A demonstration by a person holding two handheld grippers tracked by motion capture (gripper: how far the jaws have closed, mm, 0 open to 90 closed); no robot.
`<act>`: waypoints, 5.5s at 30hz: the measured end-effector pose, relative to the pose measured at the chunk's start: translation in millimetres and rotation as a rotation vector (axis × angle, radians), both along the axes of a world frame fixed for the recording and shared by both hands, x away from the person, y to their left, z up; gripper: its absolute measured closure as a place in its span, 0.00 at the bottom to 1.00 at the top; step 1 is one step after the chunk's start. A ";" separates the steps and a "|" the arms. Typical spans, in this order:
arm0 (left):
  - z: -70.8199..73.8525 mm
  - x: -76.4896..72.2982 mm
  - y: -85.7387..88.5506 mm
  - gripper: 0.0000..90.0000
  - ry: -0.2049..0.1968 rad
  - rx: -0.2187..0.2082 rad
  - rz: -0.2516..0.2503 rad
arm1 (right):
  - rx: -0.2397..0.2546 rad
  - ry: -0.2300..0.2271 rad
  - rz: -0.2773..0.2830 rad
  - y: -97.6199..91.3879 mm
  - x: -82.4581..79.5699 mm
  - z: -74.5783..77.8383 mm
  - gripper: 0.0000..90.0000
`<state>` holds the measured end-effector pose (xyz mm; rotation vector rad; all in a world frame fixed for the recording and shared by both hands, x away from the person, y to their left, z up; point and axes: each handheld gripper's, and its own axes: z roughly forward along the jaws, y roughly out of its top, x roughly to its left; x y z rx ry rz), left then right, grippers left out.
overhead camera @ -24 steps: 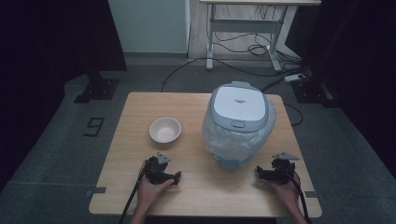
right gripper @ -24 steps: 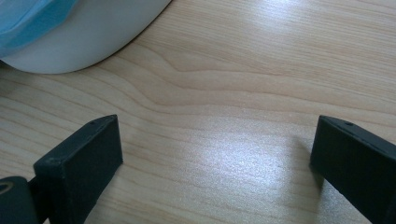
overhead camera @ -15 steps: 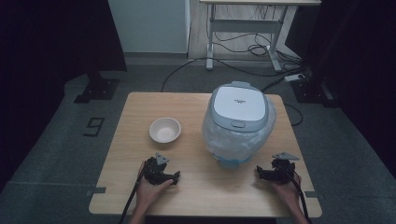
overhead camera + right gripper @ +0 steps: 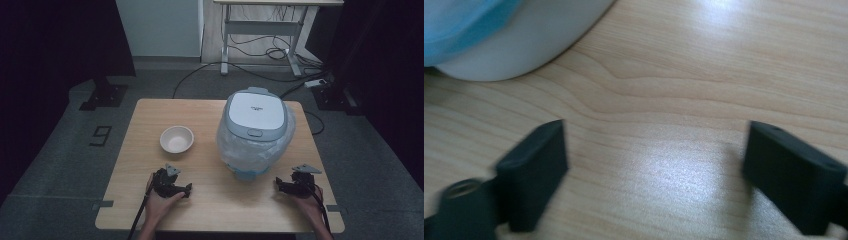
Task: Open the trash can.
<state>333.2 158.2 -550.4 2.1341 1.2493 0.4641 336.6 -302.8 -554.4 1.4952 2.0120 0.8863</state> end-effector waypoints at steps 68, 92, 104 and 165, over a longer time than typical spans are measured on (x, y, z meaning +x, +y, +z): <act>0.0 -5.6 -0.1 0.03 -0.005 -0.006 -0.016 | 0.375 -0.405 0.351 -8.4 -32.7 173.8 1.00; 0.2 -5.6 -0.1 0.03 -0.004 -0.005 -0.017 | 0.364 -0.407 0.437 32.1 -15.5 201.4 0.99; 0.2 -5.7 -0.1 0.04 -0.005 -0.006 -0.019 | 0.351 -0.398 0.468 52.5 -4.2 207.3 0.99; 0.2 -6.2 -0.1 0.04 -0.006 -0.006 -0.025 | 0.357 -0.417 0.463 63.6 -8.1 204.7 0.97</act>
